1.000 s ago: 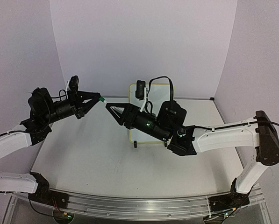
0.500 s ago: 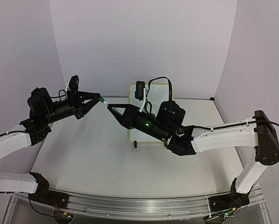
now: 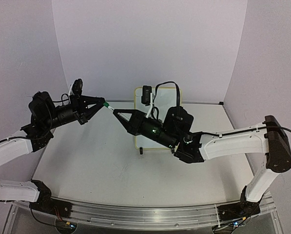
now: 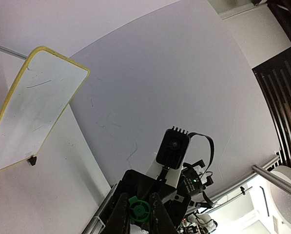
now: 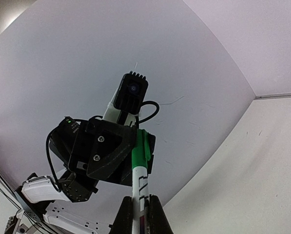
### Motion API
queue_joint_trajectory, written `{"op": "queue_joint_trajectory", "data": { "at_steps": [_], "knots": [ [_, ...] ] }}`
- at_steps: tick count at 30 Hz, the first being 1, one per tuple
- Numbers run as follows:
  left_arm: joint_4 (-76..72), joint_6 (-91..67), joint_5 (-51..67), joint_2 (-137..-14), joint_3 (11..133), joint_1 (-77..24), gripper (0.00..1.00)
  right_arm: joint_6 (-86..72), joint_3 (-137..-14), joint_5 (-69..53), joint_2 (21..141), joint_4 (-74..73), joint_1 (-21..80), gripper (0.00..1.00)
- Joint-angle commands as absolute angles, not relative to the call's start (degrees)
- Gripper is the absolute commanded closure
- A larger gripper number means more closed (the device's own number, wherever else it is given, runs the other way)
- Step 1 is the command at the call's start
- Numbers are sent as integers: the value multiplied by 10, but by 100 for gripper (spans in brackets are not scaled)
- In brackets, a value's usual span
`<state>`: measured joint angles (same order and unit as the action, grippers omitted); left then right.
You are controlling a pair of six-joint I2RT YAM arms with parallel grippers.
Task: Write a sentence on the whiteboard
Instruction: Open the pen cap from the whiteboard marker, then place the pen cap at the center of the board.
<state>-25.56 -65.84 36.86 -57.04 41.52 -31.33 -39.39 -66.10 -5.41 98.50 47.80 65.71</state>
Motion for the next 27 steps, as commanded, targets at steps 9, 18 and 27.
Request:
{"op": "queue_joint_trajectory", "data": {
  "at_steps": [9,18,27],
  "knots": [
    [-192,-590,304,-546,492,-307,100,-433,-572,-26,949,578,662,100],
    [-198,-624,266,-521,481,-235,100,-452,-475,-7,887,580,661,100],
    [-7,-524,266,-544,446,-216,100,-383,-426,79,760,407,661,100]
  ]
}}
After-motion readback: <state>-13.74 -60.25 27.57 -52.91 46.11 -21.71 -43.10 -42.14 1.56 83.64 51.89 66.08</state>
